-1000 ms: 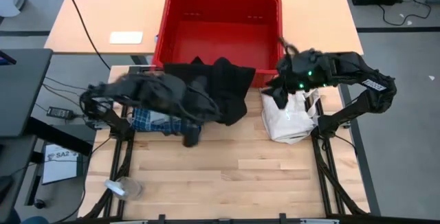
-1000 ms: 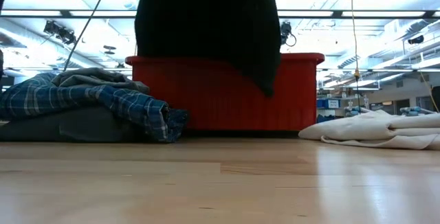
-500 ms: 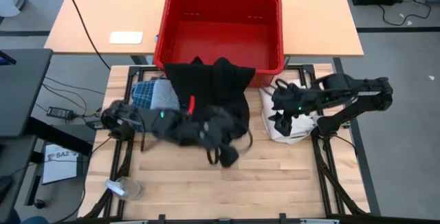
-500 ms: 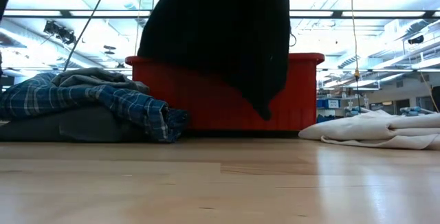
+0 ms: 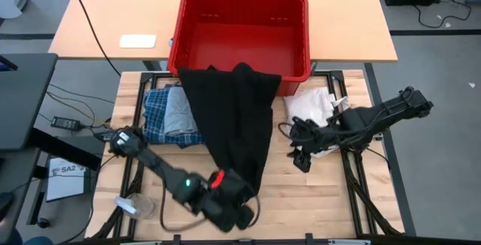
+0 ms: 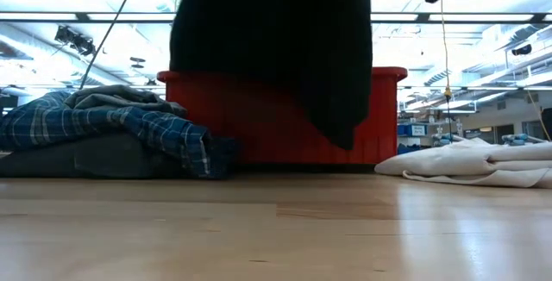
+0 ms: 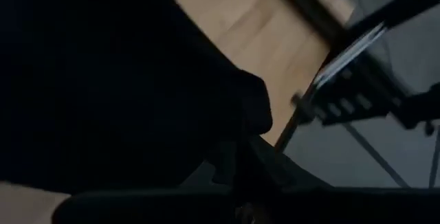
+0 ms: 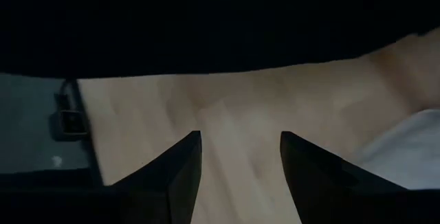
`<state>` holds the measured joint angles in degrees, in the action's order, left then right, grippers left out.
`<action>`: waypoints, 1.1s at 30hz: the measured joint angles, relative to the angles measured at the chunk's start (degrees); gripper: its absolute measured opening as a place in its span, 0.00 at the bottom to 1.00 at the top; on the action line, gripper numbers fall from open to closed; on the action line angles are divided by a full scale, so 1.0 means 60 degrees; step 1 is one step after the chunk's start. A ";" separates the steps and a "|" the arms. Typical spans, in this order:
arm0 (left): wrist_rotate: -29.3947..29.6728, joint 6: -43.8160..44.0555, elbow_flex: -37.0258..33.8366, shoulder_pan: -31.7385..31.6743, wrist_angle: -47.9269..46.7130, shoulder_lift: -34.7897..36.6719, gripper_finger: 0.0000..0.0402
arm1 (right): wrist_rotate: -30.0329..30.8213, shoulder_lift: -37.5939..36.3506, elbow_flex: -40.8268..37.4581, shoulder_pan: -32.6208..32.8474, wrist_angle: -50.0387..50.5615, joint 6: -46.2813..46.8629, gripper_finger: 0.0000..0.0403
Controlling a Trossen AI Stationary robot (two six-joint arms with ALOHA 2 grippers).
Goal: Fold Laundry from Bin
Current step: Remove the black shirt from the laundry bin, then fold the black shirt
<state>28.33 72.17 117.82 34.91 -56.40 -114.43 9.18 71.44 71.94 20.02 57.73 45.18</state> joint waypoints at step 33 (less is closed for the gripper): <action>0.0488 0.1106 -0.5330 0.3316 0.6162 0.0007 0.36 | 0.1463 0.1982 -0.3651 0.2523 -0.8058 0.1420 0.47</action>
<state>31.25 78.81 85.84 54.81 -19.43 -114.39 17.95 83.33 50.04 35.16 9.38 53.70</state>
